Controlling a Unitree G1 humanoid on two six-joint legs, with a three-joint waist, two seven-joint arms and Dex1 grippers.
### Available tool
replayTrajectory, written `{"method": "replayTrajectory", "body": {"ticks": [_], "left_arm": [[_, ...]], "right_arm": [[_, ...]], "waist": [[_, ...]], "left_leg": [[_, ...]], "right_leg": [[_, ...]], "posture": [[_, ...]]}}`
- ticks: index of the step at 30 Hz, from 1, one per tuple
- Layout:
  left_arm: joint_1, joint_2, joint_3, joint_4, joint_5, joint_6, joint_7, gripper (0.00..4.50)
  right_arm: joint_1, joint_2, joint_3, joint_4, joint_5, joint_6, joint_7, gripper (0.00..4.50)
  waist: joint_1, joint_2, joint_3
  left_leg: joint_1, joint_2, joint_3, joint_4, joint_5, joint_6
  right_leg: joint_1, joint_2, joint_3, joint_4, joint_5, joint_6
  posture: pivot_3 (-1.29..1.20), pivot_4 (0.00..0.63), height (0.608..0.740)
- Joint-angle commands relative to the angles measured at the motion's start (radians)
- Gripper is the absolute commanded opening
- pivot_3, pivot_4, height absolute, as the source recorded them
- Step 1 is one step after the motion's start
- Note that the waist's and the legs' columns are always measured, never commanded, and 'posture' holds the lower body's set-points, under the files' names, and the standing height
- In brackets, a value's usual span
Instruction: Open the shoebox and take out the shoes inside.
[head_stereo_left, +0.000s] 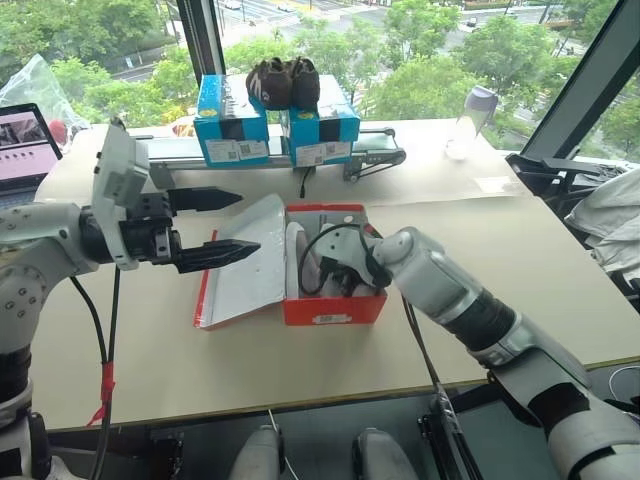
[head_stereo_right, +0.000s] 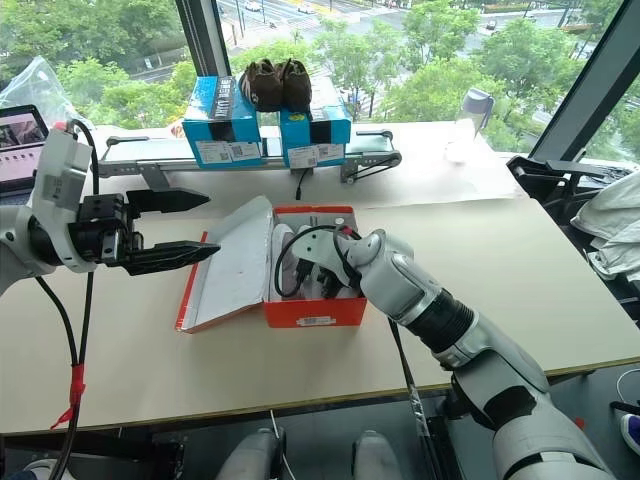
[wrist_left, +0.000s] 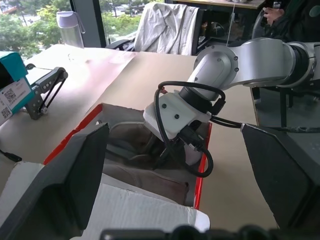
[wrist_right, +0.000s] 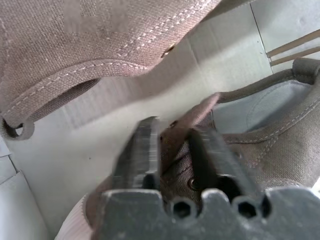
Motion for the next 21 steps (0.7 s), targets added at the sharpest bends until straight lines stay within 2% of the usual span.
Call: {"method": "replayTrajectory", "body": {"ticks": [1, 7, 11, 12, 15, 21], "left_arm": [[-0.01, 0.006, 0.034, -0.02, -0.01, -0.01, 0.003, 4.5], [-0.018, 0.003, 0.021, -0.016, -0.008, -0.011, -0.002, 4.5], [-0.03, -0.006, 0.003, -0.006, 0.0, -0.021, -0.011, 4.5], [-0.034, -0.01, -0.003, -0.003, 0.003, -0.024, -0.014, 4.5], [-0.045, -0.023, -0.021, 0.006, 0.014, -0.035, -0.02, 4.5], [-0.077, -0.042, -0.057, 0.036, 0.039, -0.055, -0.042, 4.5]], "right_arm": [[0.02, 0.004, 0.006, 0.02, -0.01, -0.002, 0.002, 0.01], [-0.056, -0.008, -0.103, -0.062, 0.011, 0.072, 0.0, 0.01], [-0.125, -0.006, -0.21, -0.119, 0.044, 0.161, -0.011, 0.01], [-0.141, -0.01, -0.226, -0.129, 0.053, 0.18, -0.01, 0.01], [-0.182, -0.026, -0.258, -0.153, 0.071, 0.217, -0.016, 0.01], [-0.232, -0.063, -0.302, -0.184, 0.106, 0.256, -0.026, 0.01]], "waist": [[0.0, 0.0, 0.0], [0.001, 0.001, 0.001], [0.004, 0.005, 0.004], [0.005, 0.005, 0.004], [0.005, 0.005, 0.004], [0.004, 0.005, 0.004]], "left_leg": [[0.0, 0.0, 0.0, 0.0, 0.0, 0.0], [-0.001, 0.0, 0.0, 0.0, -0.001, -0.001], [-0.012, 0.0, 0.0, 0.0, 0.004, 0.006], [-0.014, 0.0, 0.0, 0.0, 0.004, 0.006], [-0.021, -0.001, 0.0, 0.0, 0.004, 0.005], [-0.023, -0.001, 0.001, 0.0, 0.002, 0.003]], "right_leg": [[0.0, 0.0, 0.0, 0.0, 0.0, 0.0], [-0.001, 0.0, 0.0, 0.0, 0.0, 0.0], [-0.008, 0.0, 0.001, 0.001, 0.002, -0.002], [-0.01, 0.0, 0.001, 0.001, 0.005, -0.007], [-0.016, 0.0, 0.001, 0.003, 0.006, -0.008], [-0.018, 0.0, 0.001, 0.001, 0.005, -0.008]], "posture": [[0.0, 0.15, 0.74], [0.0, 0.15, 0.74], [0.0, 0.15, 0.74], [0.0, 0.15, 0.74], [0.0, 0.15, 0.74], [0.0, 0.15, 0.74]]}}
